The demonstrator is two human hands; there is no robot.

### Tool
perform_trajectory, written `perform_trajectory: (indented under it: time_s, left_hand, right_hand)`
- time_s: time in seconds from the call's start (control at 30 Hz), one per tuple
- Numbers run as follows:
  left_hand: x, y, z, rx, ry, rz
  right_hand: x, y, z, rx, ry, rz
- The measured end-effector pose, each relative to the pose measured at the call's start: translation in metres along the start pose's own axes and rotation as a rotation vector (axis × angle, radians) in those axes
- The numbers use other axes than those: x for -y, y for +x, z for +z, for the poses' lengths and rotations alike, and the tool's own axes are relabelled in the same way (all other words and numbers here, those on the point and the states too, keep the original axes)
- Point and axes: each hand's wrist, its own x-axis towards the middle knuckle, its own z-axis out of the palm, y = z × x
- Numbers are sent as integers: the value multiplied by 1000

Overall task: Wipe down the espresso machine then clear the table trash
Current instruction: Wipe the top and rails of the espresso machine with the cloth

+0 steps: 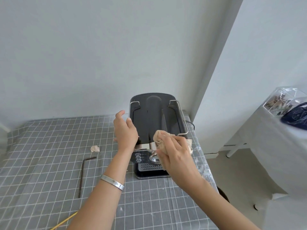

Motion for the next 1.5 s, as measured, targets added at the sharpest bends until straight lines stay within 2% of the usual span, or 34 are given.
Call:
perform_trajectory:
  time_s: [0.13, 0.33, 0.5, 0.6, 0.67, 0.8, 0.93, 1.0, 1.07, 1.2, 1.33, 1.5]
  left_hand:
    - [-1, 0, 1, -4, 15, -1]
    - [-7, -3, 0, -12, 13, -58]
    - [-11, -6, -1, -21, 16, -78]
    - [-11, -4, 0, -23, 16, -57]
    - [-8, -4, 1, -12, 4, -33]
    - [-3, -2, 0, 35, 14, -20]
    - [4, 2, 3, 24, 75, 24]
    - [3, 1, 3, 12, 56, 20]
    - [1, 0, 3, 6, 39, 11]
    - [2, 1, 3, 9, 59, 11]
    - [1, 1, 5, 9, 70, -6]
    - [2, -1, 4, 0, 67, 33]
  right_hand:
    - [-16, -12, -13, 68, -98, 44]
    - [-25, -14, -29, 146, -209, 14]
    - [-25, -17, -48, 168, -166, 101]
    - [-21, -10, -65, 110, 33, 261]
    - [-4, 4, -63, 51, 124, 211]
    - [14, 26, -7, 217, 80, 22]
    - [-8, 84, 29, 403, 16, 125]
    - [-23, 124, 33, 345, 39, 232]
    - [-35, 150, 39, 199, 48, 216]
    - [-50, 158, 58, 309, 24, 160]
    - [-55, 163, 55, 294, 137, 263]
    - [-32, 119, 55, 240, -67, 298]
